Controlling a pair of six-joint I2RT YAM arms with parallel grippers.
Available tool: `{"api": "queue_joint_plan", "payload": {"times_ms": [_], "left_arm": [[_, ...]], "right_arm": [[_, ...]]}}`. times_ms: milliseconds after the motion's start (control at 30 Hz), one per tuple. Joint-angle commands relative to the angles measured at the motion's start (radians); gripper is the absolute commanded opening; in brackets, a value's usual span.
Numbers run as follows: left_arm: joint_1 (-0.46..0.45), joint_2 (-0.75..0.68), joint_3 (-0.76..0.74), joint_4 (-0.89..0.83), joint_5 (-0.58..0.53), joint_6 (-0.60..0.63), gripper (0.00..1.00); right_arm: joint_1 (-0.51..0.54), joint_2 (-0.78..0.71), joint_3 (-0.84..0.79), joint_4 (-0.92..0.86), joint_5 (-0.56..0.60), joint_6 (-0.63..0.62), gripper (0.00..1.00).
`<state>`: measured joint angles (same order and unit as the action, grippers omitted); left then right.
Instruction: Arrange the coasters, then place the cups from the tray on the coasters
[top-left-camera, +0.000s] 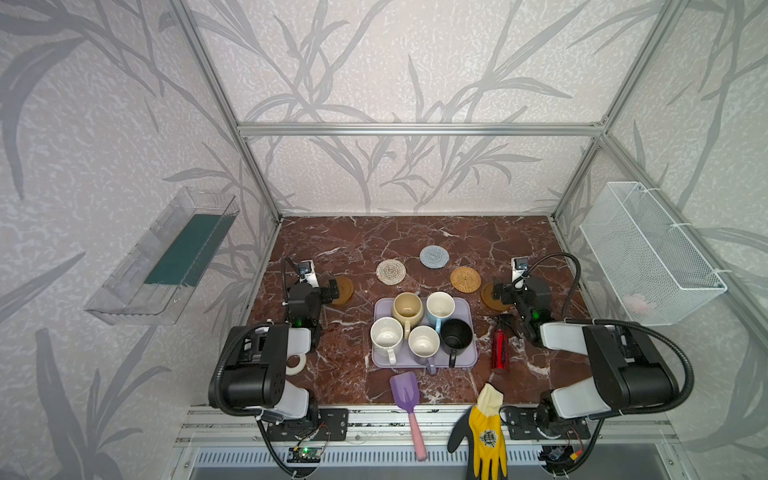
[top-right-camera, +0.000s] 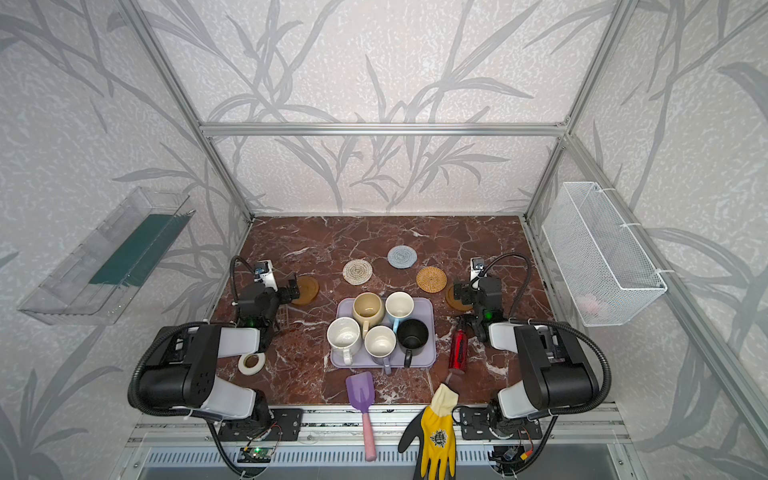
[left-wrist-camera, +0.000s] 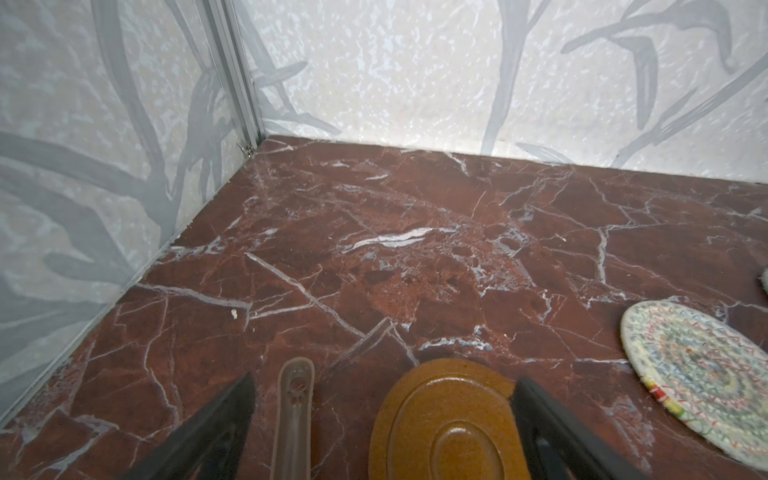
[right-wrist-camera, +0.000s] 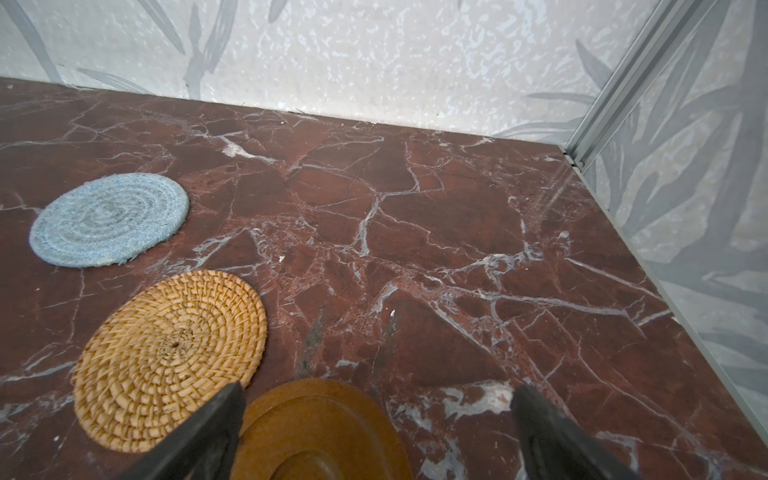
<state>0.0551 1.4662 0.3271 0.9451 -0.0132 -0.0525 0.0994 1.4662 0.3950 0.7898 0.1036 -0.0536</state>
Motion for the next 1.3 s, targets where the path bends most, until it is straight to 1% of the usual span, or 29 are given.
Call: {"api": "queue_joint_plan", "payload": {"times_ms": [0,33,67,100,133,167,233,267,300,367,467,533,633,667,733,867,933,1033,1133,1267], "left_arm": [[0.000,-0.071,-0.015,-0.033,-0.022,0.004,0.99],[0.002,-0.074,-0.003,-0.066,-0.026,0.001,0.99],[0.003,-0.064,0.005,-0.084,-0.035,-0.004,0.99],[0.002,-0.054,-0.012,-0.035,-0.040,-0.004,0.99],[-0.001,-0.073,-0.043,0.027,-0.028,0.007,0.98],[-0.003,-0.117,-0.052,0.010,-0.036,0.006,0.98],[-0.004,-0.204,-0.022,-0.114,-0.072,-0.014,0.99],[-0.004,-0.254,-0.002,-0.170,-0.078,-0.033,0.99],[-0.004,-0.304,0.016,-0.216,-0.061,-0.054,0.99],[-0.006,-0.378,0.055,-0.294,-0.001,-0.037,0.99],[-0.009,-0.433,0.137,-0.446,0.017,-0.100,0.99],[-0.009,-0.454,0.189,-0.536,0.044,-0.169,0.99],[-0.008,-0.491,0.274,-0.723,0.039,-0.372,0.99],[-0.009,-0.492,0.306,-0.792,0.044,-0.425,0.99],[-0.009,-0.479,0.374,-0.914,0.105,-0.489,0.99],[-0.022,-0.448,0.440,-1.075,0.154,-0.612,0.99],[-0.041,-0.420,0.464,-1.132,0.182,-0.619,0.99],[-0.100,-0.361,0.500,-1.212,0.162,-0.582,0.99],[-0.164,-0.277,0.559,-1.296,0.088,-0.525,0.98],[-0.191,-0.164,0.592,-1.315,0.060,-0.519,0.94]], "right_arm": [[0.005,-0.077,-0.004,-0.056,0.002,0.009,0.99],[0.005,-0.071,-0.006,-0.061,0.008,0.009,0.99],[0.005,-0.051,-0.015,-0.008,0.019,0.012,0.99],[0.005,-0.032,-0.032,0.061,0.019,0.008,0.99],[0.005,-0.037,-0.054,0.121,-0.001,-0.008,0.99],[0.005,-0.072,-0.065,0.105,-0.021,-0.012,0.99],[0.005,-0.156,-0.038,-0.026,-0.021,0.004,0.99],[0.006,-0.206,-0.006,-0.157,-0.032,0.014,0.99],[0.005,-0.249,0.031,-0.264,-0.045,0.025,0.99],[0.006,-0.304,0.077,-0.386,-0.059,0.045,0.99],[0.005,-0.382,0.132,-0.551,-0.071,0.112,0.99],[0.005,-0.435,0.164,-0.639,-0.089,0.165,0.99],[0.005,-0.514,0.196,-0.750,-0.097,0.282,0.99],[0.005,-0.533,0.211,-0.781,-0.108,0.295,0.99],[0.006,-0.547,0.266,-0.871,-0.178,0.310,0.99],[0.007,-0.524,0.368,-1.024,-0.305,0.361,0.99],[0.009,-0.507,0.391,-1.063,-0.351,0.409,0.99],[0.040,-0.481,0.402,-1.084,-0.398,0.437,0.98],[0.113,-0.433,0.427,-1.118,-0.369,0.425,0.98],[0.201,-0.360,0.513,-1.214,-0.319,0.390,0.98]]}}
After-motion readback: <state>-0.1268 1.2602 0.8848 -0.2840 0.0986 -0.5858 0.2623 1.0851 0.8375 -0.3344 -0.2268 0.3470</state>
